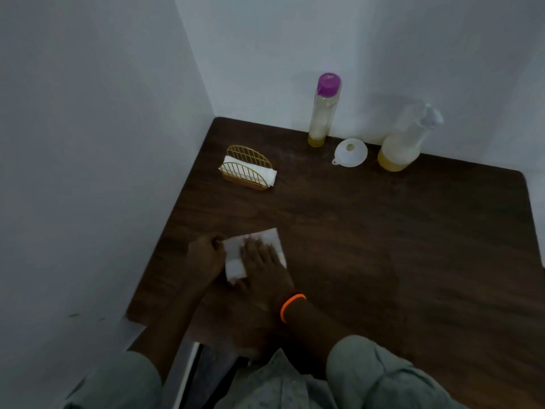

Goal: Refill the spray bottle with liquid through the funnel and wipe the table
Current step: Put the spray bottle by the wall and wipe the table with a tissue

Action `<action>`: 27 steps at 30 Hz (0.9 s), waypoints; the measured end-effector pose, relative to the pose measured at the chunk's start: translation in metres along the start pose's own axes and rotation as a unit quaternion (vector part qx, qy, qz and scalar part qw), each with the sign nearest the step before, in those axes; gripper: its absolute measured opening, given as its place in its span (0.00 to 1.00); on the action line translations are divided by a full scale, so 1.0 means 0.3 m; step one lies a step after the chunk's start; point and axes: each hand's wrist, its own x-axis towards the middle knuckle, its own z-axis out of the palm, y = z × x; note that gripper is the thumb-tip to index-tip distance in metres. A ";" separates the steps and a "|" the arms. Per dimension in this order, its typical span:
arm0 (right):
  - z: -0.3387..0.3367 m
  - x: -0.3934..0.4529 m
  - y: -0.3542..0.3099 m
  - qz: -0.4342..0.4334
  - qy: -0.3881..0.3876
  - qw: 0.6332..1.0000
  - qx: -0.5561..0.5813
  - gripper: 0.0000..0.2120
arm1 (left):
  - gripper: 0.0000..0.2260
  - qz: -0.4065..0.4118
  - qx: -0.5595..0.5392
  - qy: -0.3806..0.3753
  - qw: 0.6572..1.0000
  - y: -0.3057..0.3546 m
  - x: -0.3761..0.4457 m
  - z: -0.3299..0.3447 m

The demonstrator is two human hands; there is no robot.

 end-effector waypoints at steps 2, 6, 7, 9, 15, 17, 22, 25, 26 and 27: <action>0.040 -0.023 -0.038 -0.039 -0.008 0.999 -0.026 0.40 | 0.11 0.011 -0.011 0.004 1.000 -0.009 -0.005 -0.005; 0.027 -0.069 0.032 -0.015 0.033 0.999 -0.017 0.40 | 0.11 0.013 -0.013 -0.013 1.000 -0.008 -0.009 0.015; 0.012 -0.082 0.069 0.013 0.039 0.999 -0.007 0.40 | 0.11 0.014 -0.008 -0.025 1.000 -0.006 -0.010 0.024; -0.020 -0.121 0.153 0.081 0.056 0.995 0.021 0.40 | 0.12 0.018 -0.002 -0.042 0.999 0.000 -0.007 0.038; -0.052 -0.371 0.371 0.285 0.111 0.950 0.056 0.40 | 0.12 0.018 -0.005 -0.070 0.997 0.033 0.026 0.050; -0.042 -0.431 0.389 0.330 0.112 0.934 0.072 0.41 | 0.12 0.023 -0.007 -0.064 0.998 0.039 0.027 0.051; -0.036 -0.405 0.328 0.381 0.127 0.912 0.084 0.45 | 0.12 0.040 -0.015 -0.067 0.997 0.040 -0.007 0.046; -0.030 -0.316 0.243 0.352 0.122 0.924 0.086 0.48 | 0.12 0.031 -0.016 -0.049 0.998 0.016 -0.031 0.028; -0.023 -0.283 0.207 0.333 0.115 0.932 0.086 0.48 | 0.12 0.032 -0.014 -0.044 0.998 0.005 -0.038 0.021; -0.016 -0.252 0.168 0.312 0.107 0.940 0.084 0.48 | 0.12 0.032 -0.011 -0.040 0.999 -0.008 -0.047 0.012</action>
